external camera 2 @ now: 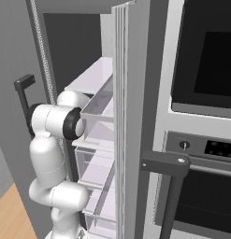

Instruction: Grab a lemon wedge from the fridge and one ice cube from the ice bowl, and put them in the glass of lemonade.

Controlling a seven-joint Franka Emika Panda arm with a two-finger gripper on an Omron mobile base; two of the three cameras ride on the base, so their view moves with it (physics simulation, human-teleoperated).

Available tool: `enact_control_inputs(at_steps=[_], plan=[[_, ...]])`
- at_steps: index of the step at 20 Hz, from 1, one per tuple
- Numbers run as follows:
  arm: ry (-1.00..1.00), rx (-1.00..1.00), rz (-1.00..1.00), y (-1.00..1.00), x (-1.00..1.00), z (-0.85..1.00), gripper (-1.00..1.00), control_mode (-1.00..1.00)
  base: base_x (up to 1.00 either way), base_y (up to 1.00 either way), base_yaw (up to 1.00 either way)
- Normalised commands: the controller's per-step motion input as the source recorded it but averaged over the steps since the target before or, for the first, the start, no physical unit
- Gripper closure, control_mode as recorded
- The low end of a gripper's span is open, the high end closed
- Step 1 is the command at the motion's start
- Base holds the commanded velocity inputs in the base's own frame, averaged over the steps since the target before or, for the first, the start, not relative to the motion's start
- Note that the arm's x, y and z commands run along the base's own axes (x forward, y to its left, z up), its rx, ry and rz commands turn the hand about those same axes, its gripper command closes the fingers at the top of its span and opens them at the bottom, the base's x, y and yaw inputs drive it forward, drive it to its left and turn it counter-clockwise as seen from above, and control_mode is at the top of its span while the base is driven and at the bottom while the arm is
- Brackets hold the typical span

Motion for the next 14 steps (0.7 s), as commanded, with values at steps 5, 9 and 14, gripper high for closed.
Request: enact_control_inputs(at_steps=[5,9,14], plan=[[0.00,0.00,0.00,0.00,-0.02,-0.09,-1.00,-1.00,0.00,0.00,0.00],[0.00,0.00,0.00,0.00,-0.05,-0.01,-1.00,-1.00,0.00,0.00,0.00],[0.00,0.00,0.00,0.00,-0.29,-0.05,-1.00,-1.00,0.00,0.00,0.00]])
